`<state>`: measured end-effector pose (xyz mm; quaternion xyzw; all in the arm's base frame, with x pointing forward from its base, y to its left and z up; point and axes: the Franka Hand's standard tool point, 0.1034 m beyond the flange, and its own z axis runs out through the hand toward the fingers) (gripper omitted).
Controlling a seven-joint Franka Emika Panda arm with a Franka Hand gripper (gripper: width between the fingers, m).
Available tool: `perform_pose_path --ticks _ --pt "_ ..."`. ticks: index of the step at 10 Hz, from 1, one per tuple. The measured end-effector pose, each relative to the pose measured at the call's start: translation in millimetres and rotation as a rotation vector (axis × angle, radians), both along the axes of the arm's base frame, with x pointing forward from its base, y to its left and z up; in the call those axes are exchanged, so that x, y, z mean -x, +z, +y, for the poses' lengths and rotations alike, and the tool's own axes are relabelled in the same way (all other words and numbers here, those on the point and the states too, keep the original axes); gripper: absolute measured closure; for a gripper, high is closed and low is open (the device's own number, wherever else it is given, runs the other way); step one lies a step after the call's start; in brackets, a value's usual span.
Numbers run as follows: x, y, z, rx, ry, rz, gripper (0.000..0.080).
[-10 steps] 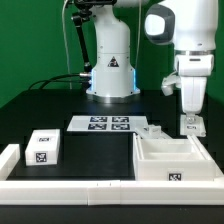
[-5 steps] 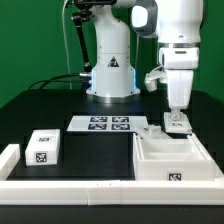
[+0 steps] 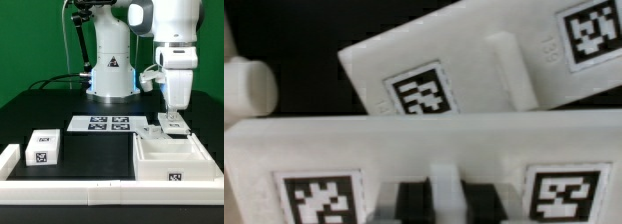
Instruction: Assemble cabinet
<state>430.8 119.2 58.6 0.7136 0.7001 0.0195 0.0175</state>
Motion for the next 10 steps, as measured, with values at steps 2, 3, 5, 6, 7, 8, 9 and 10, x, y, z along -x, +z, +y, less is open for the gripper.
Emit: perform_pose_path --ticks 2,3,5,6,7,8,9,10 --pt "-2.7 1.0 1.3 0.002 0.02 -0.008 0.0731" --pt "-2.6 1.0 1.1 0.002 0.019 -0.007 0.0731" --pt "-0.6 -2.6 1.6 0.0 -0.014 -0.001 0.0731" --pt "1.1 -4.9 2.1 -0.002 -0.06 0.005 0.0731" --pt "2.2 -5.1 4.5 -0.004 -0.148 0.008 0.0731" --pt "3.7 -5.4 6.8 -0.003 -0.226 0.016 0.0731" --pt "3.8 -5.7 6.1 -0.002 -0.209 0.016 0.0731" --pt "3.5 -5.9 5.0 -0.002 -0.208 0.017 0.0731"
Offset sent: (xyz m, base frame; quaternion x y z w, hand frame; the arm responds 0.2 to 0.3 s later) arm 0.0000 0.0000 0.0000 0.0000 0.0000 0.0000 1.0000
